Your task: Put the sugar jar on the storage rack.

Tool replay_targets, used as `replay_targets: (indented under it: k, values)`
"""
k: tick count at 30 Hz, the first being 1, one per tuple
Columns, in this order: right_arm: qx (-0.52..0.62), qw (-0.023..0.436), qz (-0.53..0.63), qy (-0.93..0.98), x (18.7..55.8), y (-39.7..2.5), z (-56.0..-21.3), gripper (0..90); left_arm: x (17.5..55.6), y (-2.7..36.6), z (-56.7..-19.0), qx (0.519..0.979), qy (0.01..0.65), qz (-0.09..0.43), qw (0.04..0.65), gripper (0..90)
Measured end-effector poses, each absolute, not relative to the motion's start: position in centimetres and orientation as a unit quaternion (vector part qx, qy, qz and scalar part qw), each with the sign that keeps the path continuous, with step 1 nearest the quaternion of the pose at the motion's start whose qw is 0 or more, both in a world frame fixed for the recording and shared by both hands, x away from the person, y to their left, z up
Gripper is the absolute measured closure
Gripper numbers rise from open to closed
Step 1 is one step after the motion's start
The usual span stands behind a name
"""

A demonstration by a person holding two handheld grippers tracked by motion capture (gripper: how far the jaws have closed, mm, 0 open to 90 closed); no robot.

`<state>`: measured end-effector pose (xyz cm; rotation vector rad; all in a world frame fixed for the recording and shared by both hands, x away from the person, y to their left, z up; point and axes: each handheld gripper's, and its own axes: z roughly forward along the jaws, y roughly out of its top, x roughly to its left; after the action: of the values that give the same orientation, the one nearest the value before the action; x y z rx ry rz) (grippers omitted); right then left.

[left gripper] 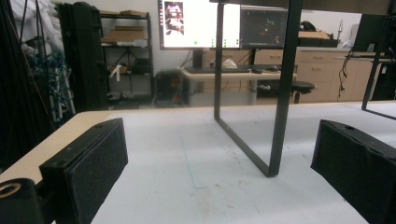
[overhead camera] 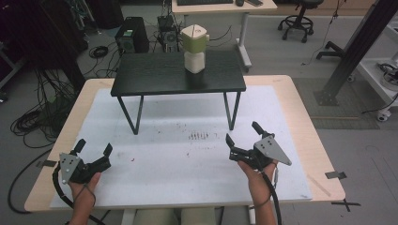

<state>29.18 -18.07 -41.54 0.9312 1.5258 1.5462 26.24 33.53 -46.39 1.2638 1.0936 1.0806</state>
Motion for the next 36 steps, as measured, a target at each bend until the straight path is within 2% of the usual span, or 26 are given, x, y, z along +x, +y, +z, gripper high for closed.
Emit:
replay_targets:
  k: [14,36]
  values:
    - [0.398,0.38,0.588,0.592,29.6,-18.3,-45.7,3.4,26.2,33.5,-46.4,0.533,0.461,0.456,0.544,3.7]
    - [0.414,0.386,0.574,0.591,29.7,-18.6,-48.1,3.9,26.2,33.5,-46.4,0.533,0.461,0.456,0.544,3.7]
